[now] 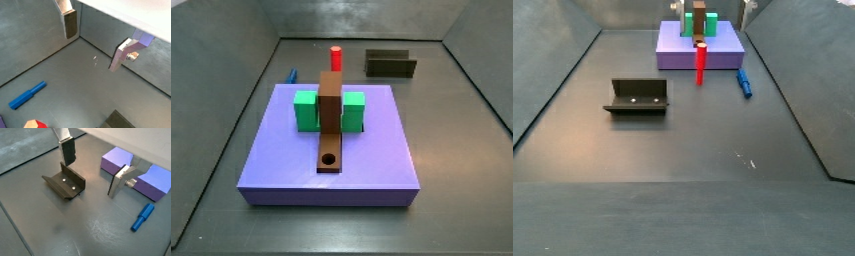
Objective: Pick up the blue object. Move up. Place the blue object on the fixture. Regrasp the blue object. Move to above the board. Insert the blue object.
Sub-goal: Pick up the blue object.
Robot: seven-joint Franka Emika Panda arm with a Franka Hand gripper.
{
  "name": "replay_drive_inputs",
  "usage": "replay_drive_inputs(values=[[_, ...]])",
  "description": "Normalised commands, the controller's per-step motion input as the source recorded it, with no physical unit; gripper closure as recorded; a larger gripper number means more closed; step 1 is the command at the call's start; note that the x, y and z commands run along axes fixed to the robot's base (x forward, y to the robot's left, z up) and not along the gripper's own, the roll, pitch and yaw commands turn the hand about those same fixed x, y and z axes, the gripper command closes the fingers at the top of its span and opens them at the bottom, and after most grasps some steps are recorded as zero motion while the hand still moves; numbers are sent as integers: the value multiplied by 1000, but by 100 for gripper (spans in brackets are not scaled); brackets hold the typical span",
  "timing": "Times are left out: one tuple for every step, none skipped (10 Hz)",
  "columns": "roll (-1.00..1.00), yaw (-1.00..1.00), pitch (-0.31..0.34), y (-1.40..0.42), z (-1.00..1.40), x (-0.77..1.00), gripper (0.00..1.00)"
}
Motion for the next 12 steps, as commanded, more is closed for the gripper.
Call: replay_drive_inputs(values=[[0, 0, -3, 0, -31, 0, 0], [0, 0, -24, -100, -111, 0, 0], [0, 0, -71, -403, -226, 0, 0], [0, 46, -66, -620, -246, 0, 0], [-7, 26, -60, -540, -226, 0, 0], [-20, 0, -137, 0, -183, -257, 0], [-43, 0, -197, 0, -237, -434, 0], [-27, 0, -223, -217, -294, -506, 0], [-17, 0, -227, -383, -294, -469, 0], [0, 0, -227, -460, -323, -463, 0], [0, 0, -211, -514, -343, -460, 0], [63, 0, -169, -554, -209, -454, 0]])
